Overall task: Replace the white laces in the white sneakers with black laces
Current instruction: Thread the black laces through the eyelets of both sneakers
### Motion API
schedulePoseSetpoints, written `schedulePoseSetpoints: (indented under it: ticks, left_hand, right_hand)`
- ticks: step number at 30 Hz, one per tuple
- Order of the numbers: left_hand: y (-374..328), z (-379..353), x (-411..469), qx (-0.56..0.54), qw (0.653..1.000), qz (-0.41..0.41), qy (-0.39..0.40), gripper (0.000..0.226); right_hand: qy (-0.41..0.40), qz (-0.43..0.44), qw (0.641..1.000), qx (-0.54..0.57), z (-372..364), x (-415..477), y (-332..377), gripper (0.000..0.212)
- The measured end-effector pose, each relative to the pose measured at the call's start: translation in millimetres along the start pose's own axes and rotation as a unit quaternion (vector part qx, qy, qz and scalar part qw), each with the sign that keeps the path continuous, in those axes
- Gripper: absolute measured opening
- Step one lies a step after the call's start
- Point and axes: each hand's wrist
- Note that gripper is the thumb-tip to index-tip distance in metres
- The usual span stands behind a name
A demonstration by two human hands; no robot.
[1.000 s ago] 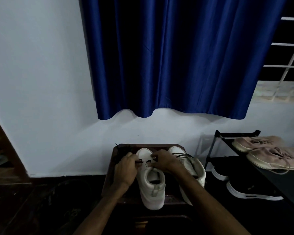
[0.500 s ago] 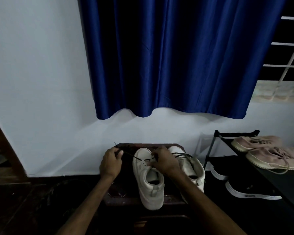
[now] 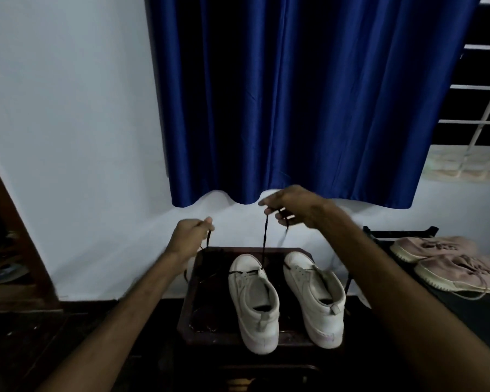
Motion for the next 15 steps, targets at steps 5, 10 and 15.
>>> schedulePoseSetpoints:
  ticks: [5, 10, 15]
  left_hand:
    - [-82.1, 9.5, 5.2, -0.132, 0.991, 0.002, 0.025, 0.024]
    - [-147.0, 22.2, 2.7, -0.137, 0.988, -0.06, 0.021, 0.022]
    - [-188.1, 32.6, -0.7, -0.159, 0.979, -0.122, 0.021, 0.023]
  right_hand:
    - [0.069, 0.068, 0.988, 0.12, -4.3, -20.3, 41.7, 0.02]
    - [0.115, 0.122, 0.962, 0.218, -9.4, -34.2, 65.2, 0.025]
    - [0.13, 0.172, 0.944, 0.249, -8.5, -42.9, 79.7, 0.042]
Point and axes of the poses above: each hand's wrist, its own x-axis towards the middle knuckle, its own z-axis out of the back of the hand, y = z × x, and after that the axes turned 11 degrees about -z, right-handed
